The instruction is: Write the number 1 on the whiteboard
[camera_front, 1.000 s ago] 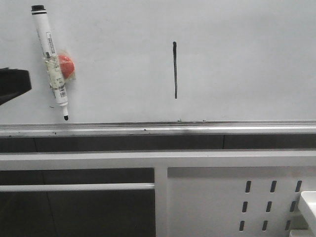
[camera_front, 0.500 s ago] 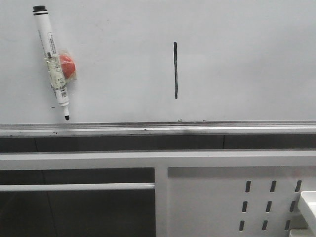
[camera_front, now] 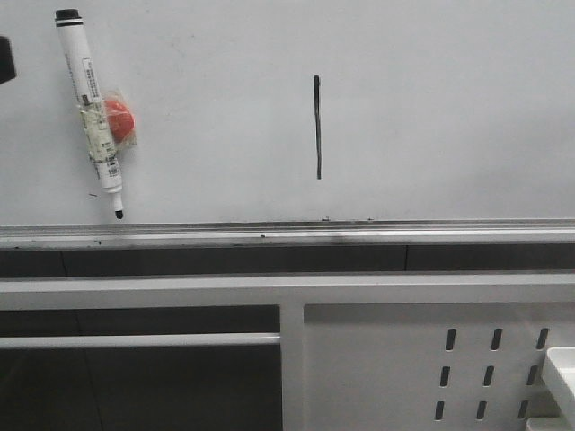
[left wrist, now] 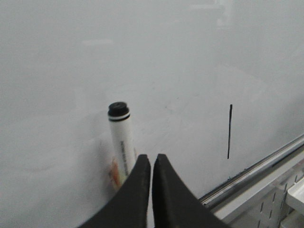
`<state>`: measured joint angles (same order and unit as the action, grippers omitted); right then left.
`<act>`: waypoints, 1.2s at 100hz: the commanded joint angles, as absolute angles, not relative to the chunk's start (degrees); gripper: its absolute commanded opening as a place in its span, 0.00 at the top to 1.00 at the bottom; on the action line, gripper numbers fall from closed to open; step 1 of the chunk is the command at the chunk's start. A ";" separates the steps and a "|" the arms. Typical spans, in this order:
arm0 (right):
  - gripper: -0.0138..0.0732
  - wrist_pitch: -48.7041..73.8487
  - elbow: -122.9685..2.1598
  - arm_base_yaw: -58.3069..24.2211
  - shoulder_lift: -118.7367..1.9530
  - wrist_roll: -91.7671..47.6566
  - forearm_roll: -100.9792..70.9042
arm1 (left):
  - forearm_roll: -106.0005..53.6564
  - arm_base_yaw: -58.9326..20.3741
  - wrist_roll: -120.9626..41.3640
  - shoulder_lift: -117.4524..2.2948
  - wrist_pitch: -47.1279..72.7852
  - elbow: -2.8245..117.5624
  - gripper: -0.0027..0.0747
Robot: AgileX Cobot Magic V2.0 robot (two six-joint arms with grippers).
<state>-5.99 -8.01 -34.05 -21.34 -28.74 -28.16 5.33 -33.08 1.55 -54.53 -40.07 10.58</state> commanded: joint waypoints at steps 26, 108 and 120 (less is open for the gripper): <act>0.91 -9.92 -9.48 -34.07 -21.49 -28.83 -28.26 | 8.18 -32.99 1.27 -35.70 -10.65 22.10 0.99; 0.91 -9.92 -9.48 -34.07 -21.49 -28.83 -28.26 | 4.01 -32.99 1.38 -1.86 11.36 22.23 0.99; 0.91 -9.92 -9.48 -34.07 -21.49 -28.83 -28.26 | 6.16 -32.99 1.38 -1.86 12.46 22.23 0.99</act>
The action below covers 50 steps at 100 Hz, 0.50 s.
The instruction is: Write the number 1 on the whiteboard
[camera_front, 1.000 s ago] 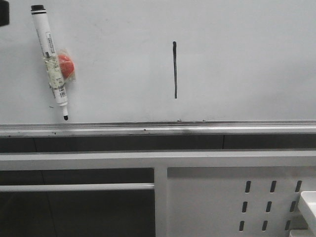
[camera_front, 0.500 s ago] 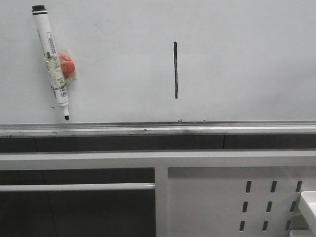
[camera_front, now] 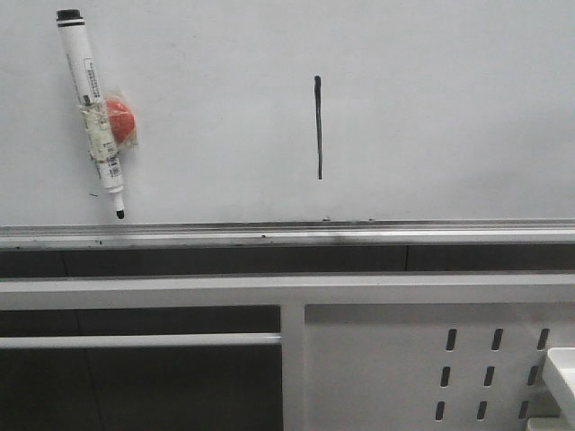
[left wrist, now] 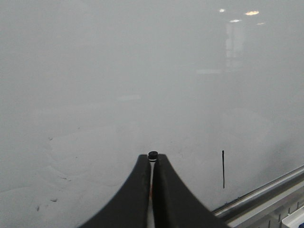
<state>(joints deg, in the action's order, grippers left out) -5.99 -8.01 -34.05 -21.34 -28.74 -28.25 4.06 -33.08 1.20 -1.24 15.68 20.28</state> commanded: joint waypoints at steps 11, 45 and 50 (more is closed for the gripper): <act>0.91 -9.92 -9.48 -34.07 -21.49 -28.83 -28.26 | 10.43 -32.90 1.38 -1.86 8.81 19.91 0.99; 0.91 -9.92 -9.48 -34.07 -21.49 -28.83 -28.26 | 7.69 -16.26 6.86 1.67 7.98 10.86 0.99; 0.91 -9.82 -9.48 -34.07 -21.49 -28.83 -28.26 | 6.66 -13.89 6.86 1.56 8.20 8.93 0.99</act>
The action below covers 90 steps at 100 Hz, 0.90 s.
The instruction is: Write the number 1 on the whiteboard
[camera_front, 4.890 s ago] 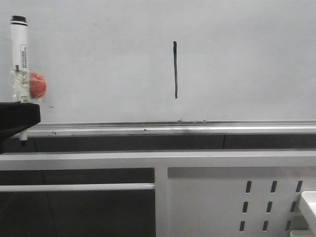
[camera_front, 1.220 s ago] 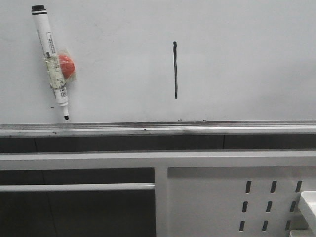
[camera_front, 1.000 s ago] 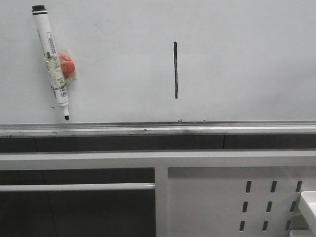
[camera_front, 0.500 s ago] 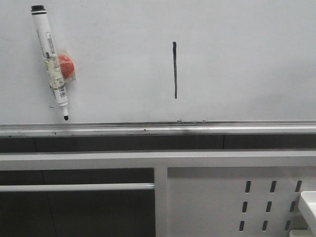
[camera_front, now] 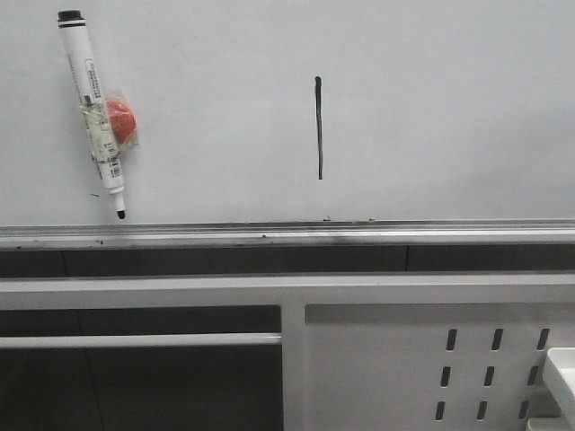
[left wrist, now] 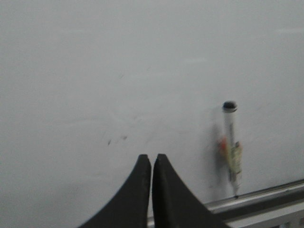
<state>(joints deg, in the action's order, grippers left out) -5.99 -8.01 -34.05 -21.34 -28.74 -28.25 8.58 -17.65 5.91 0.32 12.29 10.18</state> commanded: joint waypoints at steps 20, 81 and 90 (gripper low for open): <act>0.91 -9.93 -9.48 -34.07 -21.49 -28.83 -28.26 | 1.83 -7.39 5.85 1.56 8.20 0.78 0.99; 0.91 -9.93 -9.48 -34.07 -21.49 -28.83 -28.26 | -2.15 -2.80 -5.14 1.56 16.41 -2.26 0.99; 0.91 -9.93 -9.48 -34.07 -21.49 -28.83 -28.26 | -3.33 -2.80 -6.70 1.56 16.41 -2.26 0.99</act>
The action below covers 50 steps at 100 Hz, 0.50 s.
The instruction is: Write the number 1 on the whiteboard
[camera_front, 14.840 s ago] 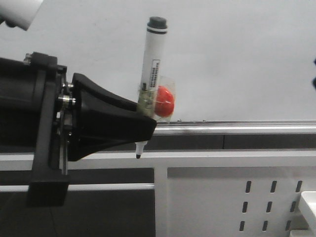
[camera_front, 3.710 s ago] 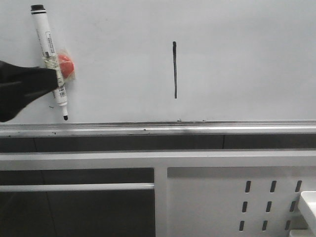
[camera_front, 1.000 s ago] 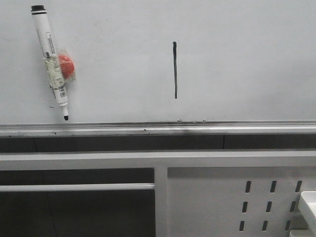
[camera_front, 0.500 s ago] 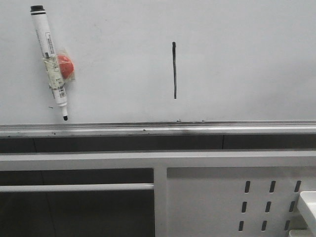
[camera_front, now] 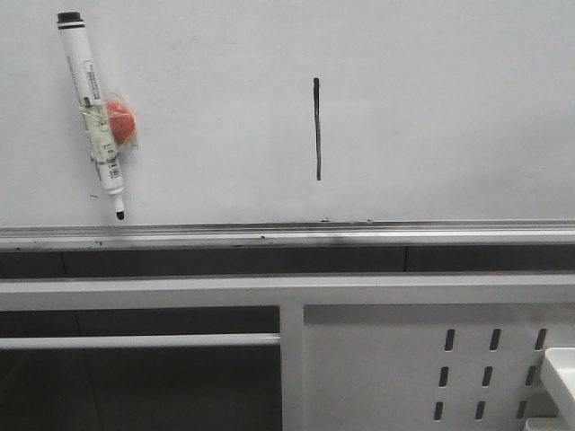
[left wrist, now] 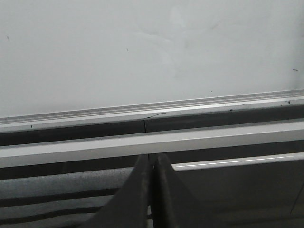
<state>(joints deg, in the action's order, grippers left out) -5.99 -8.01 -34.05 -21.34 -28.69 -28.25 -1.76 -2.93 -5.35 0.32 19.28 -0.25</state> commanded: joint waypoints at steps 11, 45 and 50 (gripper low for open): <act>0.91 -9.93 -9.48 -34.07 -21.49 -28.83 -28.26 | -4.08 -2.80 -8.31 1.56 16.41 -2.26 0.99; 0.91 -9.93 -9.48 -34.07 -21.49 -28.83 -28.26 | -2.55 -2.80 -8.31 1.56 16.41 -2.26 0.99; 0.91 -9.93 -9.48 -34.07 -21.49 -28.83 -28.26 | -2.55 -2.80 -8.31 1.56 16.41 -2.26 0.99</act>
